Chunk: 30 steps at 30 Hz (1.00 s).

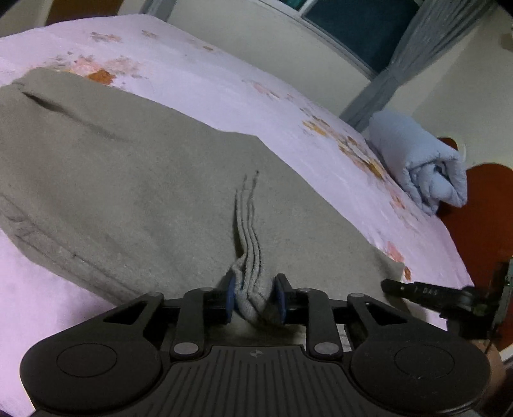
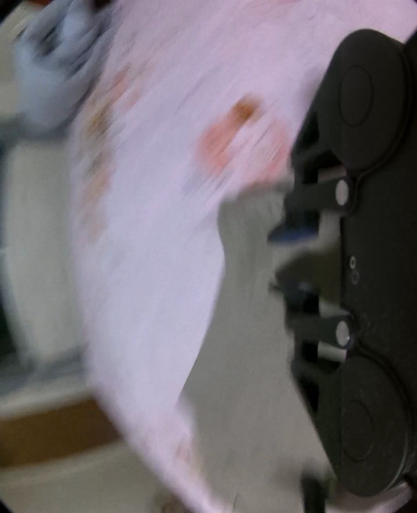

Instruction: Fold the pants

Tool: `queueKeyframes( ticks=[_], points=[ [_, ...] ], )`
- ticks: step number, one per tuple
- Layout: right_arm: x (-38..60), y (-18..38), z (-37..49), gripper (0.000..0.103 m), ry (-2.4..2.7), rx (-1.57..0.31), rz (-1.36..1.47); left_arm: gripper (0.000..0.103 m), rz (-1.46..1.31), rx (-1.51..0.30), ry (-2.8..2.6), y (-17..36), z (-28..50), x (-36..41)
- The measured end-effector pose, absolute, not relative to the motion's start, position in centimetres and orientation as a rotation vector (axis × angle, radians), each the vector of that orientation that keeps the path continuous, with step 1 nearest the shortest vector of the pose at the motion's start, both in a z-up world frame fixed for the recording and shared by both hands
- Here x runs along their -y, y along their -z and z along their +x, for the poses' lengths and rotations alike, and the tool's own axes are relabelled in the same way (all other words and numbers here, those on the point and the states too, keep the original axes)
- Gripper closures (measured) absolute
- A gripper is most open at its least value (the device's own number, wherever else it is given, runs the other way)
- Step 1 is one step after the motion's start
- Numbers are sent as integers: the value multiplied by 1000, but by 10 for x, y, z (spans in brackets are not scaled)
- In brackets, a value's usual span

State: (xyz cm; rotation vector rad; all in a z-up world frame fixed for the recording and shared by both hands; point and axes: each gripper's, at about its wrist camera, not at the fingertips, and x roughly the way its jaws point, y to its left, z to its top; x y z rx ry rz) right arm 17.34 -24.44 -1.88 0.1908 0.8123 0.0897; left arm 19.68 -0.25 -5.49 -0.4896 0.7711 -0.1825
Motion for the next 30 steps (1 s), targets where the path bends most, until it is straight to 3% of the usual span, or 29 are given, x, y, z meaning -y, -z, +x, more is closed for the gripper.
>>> queueKeyframes(
  ticks=[3,4,5,13,18,22,27,30],
  points=[
    [255,6,157,100,-100,-738,208,78,-481,-768,182,57,197,3],
    [254,-1,153,88,-115,-705,203,78,-490,-772,180,59,198,3],
    [252,-7,152,85,-136,-674,208,78,-492,-769,188,60,199,3],
    [249,-24,181,85,-140,-651,204,78,-534,-780,226,53,204,4],
    [267,-35,163,74,-174,-637,233,78,-554,-764,264,48,210,11],
    [271,-33,155,71,-147,-638,231,78,-548,-834,226,66,215,10],
    [247,-18,172,72,-203,-678,189,78,-531,-825,224,66,209,7],
    [248,11,195,77,-89,-825,160,77,-564,-845,227,68,211,0]
  ],
)
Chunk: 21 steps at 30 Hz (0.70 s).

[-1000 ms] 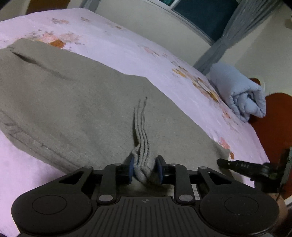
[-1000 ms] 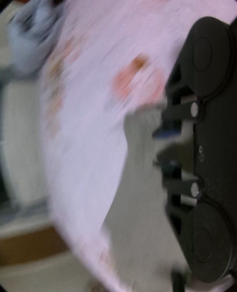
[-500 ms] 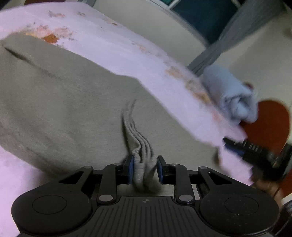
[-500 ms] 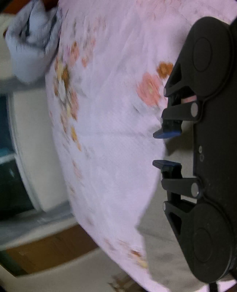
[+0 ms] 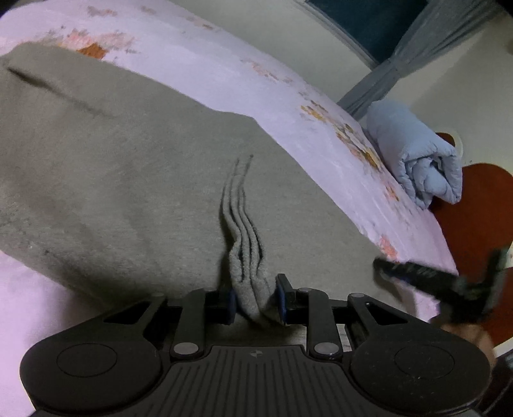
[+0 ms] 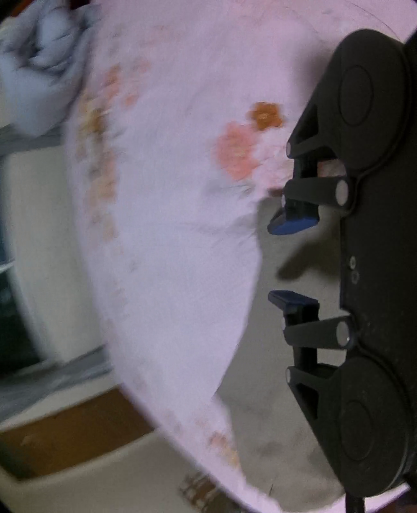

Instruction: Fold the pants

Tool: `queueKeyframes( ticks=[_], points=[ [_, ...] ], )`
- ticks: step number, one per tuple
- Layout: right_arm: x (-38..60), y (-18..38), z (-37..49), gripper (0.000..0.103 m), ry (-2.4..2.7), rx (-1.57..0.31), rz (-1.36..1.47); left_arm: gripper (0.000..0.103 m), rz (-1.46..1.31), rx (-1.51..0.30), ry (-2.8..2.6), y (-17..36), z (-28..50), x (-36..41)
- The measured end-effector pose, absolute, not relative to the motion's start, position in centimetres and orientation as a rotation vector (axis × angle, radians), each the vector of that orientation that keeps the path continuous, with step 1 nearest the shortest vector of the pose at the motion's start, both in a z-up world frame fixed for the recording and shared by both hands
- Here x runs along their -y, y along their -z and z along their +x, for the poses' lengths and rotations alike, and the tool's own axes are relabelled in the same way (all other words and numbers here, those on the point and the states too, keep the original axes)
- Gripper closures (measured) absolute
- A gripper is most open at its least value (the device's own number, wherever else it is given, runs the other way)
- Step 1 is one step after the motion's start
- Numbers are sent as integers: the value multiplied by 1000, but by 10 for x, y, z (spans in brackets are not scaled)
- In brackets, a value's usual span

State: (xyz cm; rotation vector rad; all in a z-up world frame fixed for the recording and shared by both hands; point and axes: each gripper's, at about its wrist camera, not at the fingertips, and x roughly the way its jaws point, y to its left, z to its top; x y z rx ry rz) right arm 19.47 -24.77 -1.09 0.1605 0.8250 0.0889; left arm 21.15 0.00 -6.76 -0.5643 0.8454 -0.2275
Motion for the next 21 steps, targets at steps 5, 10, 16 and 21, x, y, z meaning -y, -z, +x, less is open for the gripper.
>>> queueKeyframes(
  ticks=[5,10,16,21],
  points=[
    [253,-4,176,69,-70,-737,162,45,-539,-778,187,57,199,-8],
    [261,23,185,61,-45,-834,149,44,-550,-811,210,60,207,-2],
    [276,15,164,60,-37,-760,223,44,-587,-810,216,64,207,-6],
    [260,-13,117,62,-194,-694,197,55,-573,-799,208,66,199,-7]
  ],
)
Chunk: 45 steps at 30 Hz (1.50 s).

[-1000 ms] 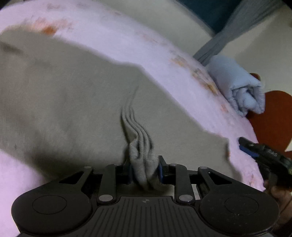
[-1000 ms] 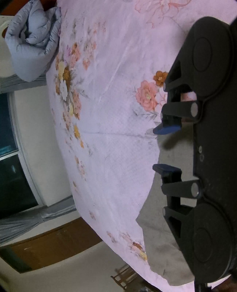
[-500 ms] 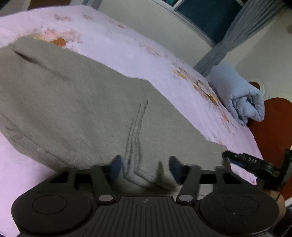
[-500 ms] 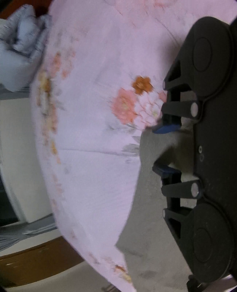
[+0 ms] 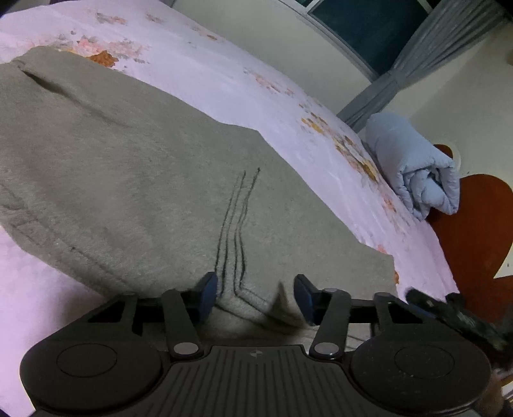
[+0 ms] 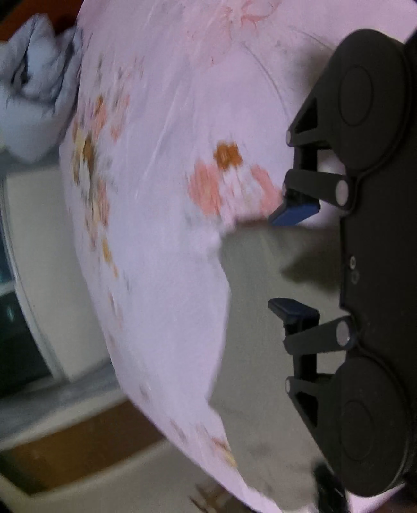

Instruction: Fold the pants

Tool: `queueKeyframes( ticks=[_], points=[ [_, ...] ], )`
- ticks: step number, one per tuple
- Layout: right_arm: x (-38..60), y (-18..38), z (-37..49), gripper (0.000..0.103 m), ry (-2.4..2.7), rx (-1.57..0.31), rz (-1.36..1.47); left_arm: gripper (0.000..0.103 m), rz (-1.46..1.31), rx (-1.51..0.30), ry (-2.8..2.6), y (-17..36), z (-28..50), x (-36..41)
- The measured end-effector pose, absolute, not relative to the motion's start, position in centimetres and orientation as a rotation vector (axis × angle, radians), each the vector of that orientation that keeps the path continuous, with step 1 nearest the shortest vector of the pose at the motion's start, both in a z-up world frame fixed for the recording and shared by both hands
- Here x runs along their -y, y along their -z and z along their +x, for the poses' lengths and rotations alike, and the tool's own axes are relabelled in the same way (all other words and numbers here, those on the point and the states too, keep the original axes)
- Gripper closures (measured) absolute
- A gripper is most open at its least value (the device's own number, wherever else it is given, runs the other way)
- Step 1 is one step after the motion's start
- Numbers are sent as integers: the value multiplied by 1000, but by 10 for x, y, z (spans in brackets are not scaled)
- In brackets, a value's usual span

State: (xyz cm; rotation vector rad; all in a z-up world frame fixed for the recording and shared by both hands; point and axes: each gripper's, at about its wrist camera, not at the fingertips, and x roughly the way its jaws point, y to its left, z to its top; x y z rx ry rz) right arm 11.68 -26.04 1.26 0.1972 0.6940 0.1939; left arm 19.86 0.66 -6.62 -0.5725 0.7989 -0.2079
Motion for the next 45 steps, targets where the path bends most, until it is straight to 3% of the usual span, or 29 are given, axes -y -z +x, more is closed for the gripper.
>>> queueKeyframes(
  ticks=[1,4,9,11,12,13,15,21,23,25,27,33,45],
  points=[
    [255,-13,107,61,-196,-697,181,65,-568,-796,201,66,197,-7],
    [243,2,92,62,-164,-784,90,75,-558,-798,183,67,192,-9],
    [245,15,80,61,-118,-796,130,73,-456,-792,160,59,180,1],
    [253,3,73,59,-108,-720,203,57,-411,-780,137,49,175,4],
    [255,-2,71,56,-104,-702,217,32,-375,-754,123,42,171,6],
    [256,-5,71,54,-99,-695,211,15,-334,-726,99,35,166,9],
    [256,-11,68,52,-102,-672,184,7,-275,-685,78,23,159,12],
    [252,-21,58,44,-106,-653,151,5,-223,-649,47,3,153,-1],
    [251,-23,56,35,-97,-645,153,0,-209,-648,20,1,153,-9],
    [252,-26,53,12,-70,-623,149,0,-196,-640,-2,-1,154,-20],
    [256,-28,52,6,-42,-595,148,0,-203,-636,-33,0,154,-36],
    [263,-32,53,6,-18,-586,133,0,-311,-647,-175,14,160,-111],
    [252,-25,59,6,-11,-625,77,0,-928,-579,-143,87,189,-240]
  ],
)
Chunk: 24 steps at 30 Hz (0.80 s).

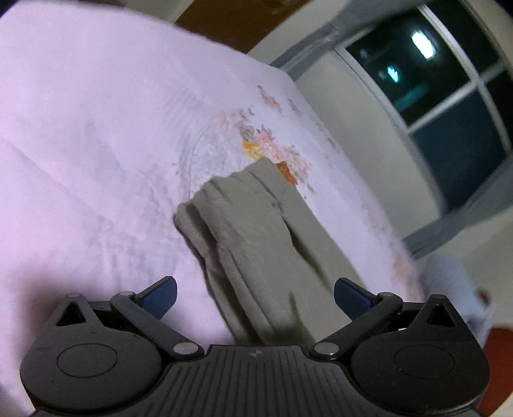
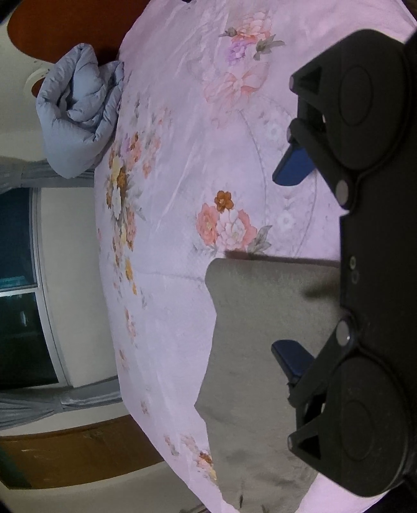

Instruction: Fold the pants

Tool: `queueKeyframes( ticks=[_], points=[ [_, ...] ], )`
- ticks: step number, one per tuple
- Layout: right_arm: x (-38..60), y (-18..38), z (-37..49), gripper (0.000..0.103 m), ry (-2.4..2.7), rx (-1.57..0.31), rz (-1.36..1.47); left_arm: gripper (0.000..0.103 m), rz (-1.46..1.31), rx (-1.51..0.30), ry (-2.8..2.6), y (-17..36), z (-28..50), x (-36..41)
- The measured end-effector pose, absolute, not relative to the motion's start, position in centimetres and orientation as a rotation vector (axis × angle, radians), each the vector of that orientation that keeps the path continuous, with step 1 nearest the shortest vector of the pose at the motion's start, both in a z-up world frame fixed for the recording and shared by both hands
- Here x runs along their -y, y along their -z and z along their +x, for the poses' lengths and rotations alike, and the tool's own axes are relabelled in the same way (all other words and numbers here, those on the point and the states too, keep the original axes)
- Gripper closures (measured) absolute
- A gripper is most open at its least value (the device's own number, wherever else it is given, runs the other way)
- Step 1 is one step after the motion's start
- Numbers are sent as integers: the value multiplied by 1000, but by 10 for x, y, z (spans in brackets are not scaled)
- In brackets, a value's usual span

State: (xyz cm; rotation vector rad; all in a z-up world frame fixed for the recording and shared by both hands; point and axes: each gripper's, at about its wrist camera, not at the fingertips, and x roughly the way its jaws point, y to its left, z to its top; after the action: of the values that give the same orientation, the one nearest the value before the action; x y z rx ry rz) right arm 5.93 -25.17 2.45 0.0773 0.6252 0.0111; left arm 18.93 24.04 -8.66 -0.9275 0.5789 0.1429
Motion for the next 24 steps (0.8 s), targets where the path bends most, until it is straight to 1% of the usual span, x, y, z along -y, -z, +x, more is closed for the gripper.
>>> queueKeyframes(
  ticks=[5,9,11,12,13,14,16,18,21,24],
  points=[
    [250,-22,63,6,0,-636,75,0,-1071,-509,-75,110,203,-259],
    [246,-20,66,6,6,-640,69,2,-1048,-502,-65,107,214,-256],
    [245,-19,68,6,4,-640,69,21,-990,-549,-102,108,221,-253],
    [243,-18,70,6,6,-646,67,43,-959,-574,-127,109,223,-253],
    [243,-17,71,6,8,-650,67,50,-954,-585,-136,112,225,-255],
    [242,-16,73,6,9,-652,67,53,-968,-576,-123,116,224,-257],
    [243,-14,76,6,19,-646,83,67,-971,-564,-97,116,222,-260],
    [248,-13,78,6,41,-638,128,70,-957,-538,-84,112,218,-257],
    [256,-14,79,6,51,-628,196,71,-849,-521,-106,97,218,-247],
    [259,-16,74,6,39,-621,222,71,-629,-503,-100,63,212,-222]
  ],
)
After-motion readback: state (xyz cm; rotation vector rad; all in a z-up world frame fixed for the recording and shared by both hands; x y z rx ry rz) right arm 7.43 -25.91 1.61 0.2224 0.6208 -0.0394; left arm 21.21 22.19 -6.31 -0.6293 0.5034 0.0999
